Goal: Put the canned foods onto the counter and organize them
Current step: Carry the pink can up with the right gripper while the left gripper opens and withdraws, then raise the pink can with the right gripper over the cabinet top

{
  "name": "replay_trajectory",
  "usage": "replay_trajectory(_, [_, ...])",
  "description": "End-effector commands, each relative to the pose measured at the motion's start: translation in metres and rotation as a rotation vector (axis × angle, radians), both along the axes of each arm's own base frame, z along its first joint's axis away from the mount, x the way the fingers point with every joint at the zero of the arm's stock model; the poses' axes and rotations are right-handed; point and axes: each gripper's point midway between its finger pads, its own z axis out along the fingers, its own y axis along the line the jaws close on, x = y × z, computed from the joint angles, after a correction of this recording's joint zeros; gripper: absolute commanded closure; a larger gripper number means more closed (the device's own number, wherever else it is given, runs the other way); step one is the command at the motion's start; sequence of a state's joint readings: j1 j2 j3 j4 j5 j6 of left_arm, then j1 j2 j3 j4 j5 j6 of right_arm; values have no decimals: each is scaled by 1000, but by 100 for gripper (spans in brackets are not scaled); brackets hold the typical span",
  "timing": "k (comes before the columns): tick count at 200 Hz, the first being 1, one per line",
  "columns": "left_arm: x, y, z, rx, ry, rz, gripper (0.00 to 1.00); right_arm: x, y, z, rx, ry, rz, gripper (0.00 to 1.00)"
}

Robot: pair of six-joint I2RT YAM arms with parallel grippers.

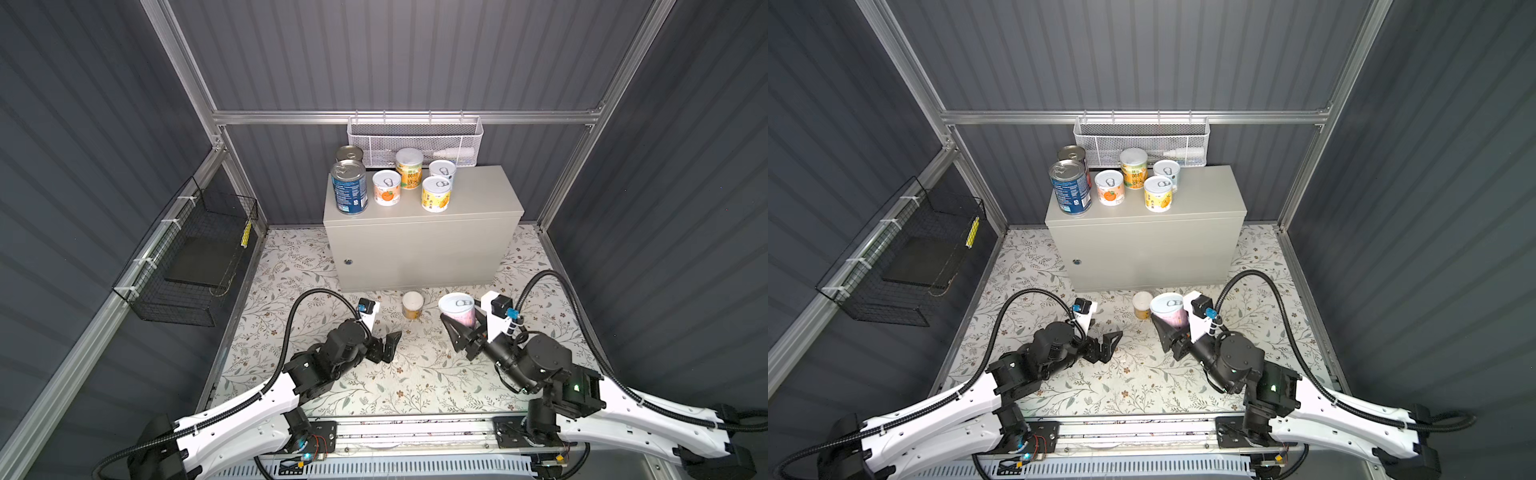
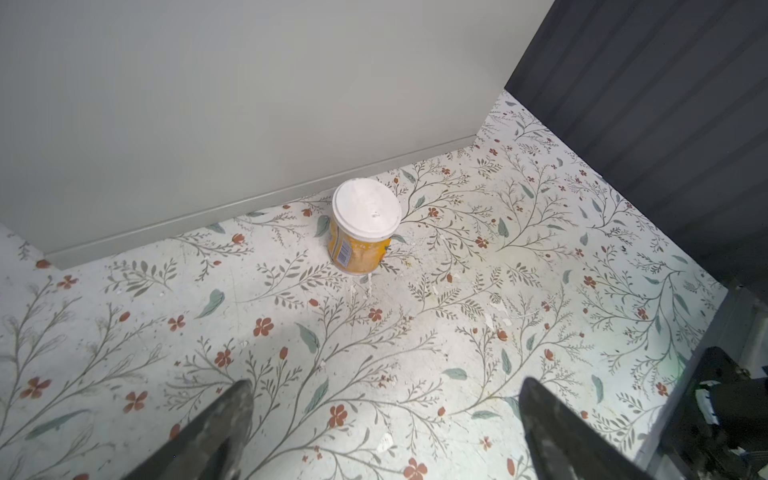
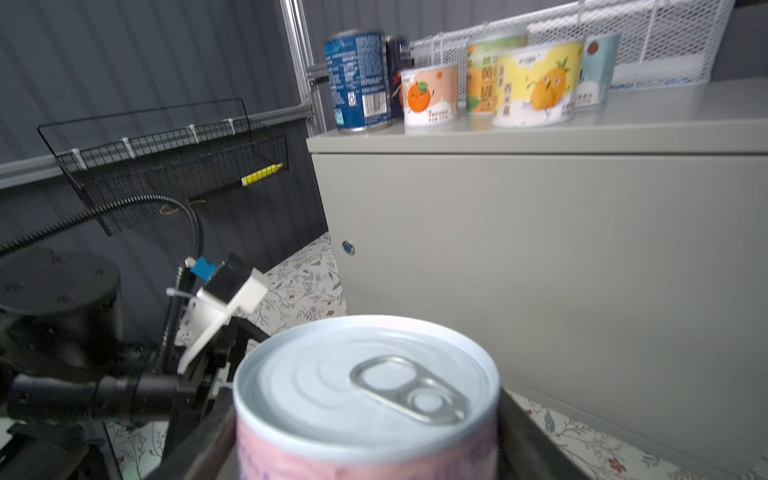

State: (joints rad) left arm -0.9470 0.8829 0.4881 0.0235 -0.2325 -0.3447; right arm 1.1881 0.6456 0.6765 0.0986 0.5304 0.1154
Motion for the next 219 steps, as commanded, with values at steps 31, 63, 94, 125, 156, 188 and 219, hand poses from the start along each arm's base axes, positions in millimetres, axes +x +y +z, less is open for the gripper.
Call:
replay_trajectory(31, [6,-14,-12,4,-178,-87,0,31,-18,85,51,-67,-35,29])
replay_trajectory(63, [1,-17,-8,-28,-165,-117,0,61,-27,128,37,-91,-59,28])
replay_trajectory(94, [1,-16,-5,-39,-171,-107,0,93,-27,156,16,-96,-74,29])
replay_trajectory(125, [5,-13,-8,-14,-174,-84,0,127,-27,175,35,-121,-93,29])
replay_trajectory(156, [7,-11,-10,-7,-174,-68,0,165,-35,193,37,-131,-129,29])
replay_trajectory(188, [9,-11,-11,2,-168,-58,0,198,-49,207,85,-155,-183,28])
replay_trajectory(219, [12,-7,-10,16,-174,-36,0,230,-56,207,86,-156,-243,28])
